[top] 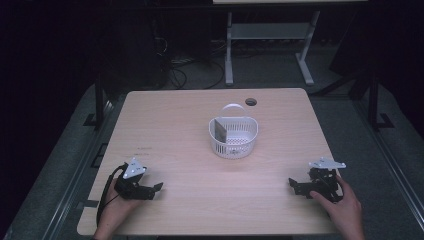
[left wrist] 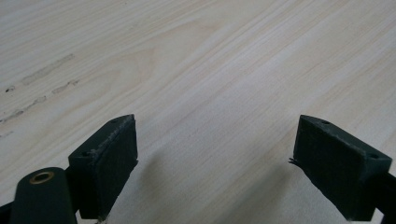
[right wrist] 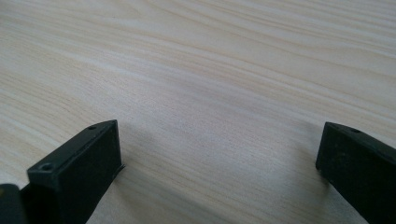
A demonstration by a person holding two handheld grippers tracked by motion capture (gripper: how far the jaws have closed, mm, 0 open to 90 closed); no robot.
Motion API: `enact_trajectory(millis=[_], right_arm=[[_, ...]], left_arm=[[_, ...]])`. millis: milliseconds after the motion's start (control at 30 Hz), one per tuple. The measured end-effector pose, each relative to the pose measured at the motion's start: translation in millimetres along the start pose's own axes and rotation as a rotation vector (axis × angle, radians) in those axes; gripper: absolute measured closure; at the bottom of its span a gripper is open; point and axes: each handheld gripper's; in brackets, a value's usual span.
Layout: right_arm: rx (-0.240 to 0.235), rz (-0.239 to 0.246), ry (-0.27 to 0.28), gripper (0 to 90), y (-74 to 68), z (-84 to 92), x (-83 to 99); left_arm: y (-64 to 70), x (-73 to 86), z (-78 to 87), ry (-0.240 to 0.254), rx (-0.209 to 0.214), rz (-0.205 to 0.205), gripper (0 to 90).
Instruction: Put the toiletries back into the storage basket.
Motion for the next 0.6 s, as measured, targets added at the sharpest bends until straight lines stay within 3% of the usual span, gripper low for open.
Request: enact_trajectory(millis=[133, 267, 333, 600], right_arm=[[0.000, 0.002, -0.001, 0.0, 0.1, 0.0, 0.0], [0.000, 0.003, -0.001, 0.0, 0.1, 0.0, 0.0], [0.000, 0.002, 0.000, 0.0, 0.1, 0.0, 0.0], [0.000, 0.003, 0.000, 0.0, 0.1, 0.0, 0.0]], left_arm=[[-3.6, 5.2, -1.1, -0.024, -0.006, 0.002, 12.9], [-6.5, 9.3, 0.4, -0.007, 0.008, 0.002, 12.8], [-9.2, 11.2, 0.6, 0.001, 0.028, 0.025, 12.8], [-10.2, 12.1, 1.6, 0.002, 0.027, 0.027, 12.8]])
Point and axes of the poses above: each handheld gripper's, and its own axes: z roughly backward along the jaws, x roughly out of its underside, y roughly to its right, and after that the axes turned 10 degrees about x, right-handed
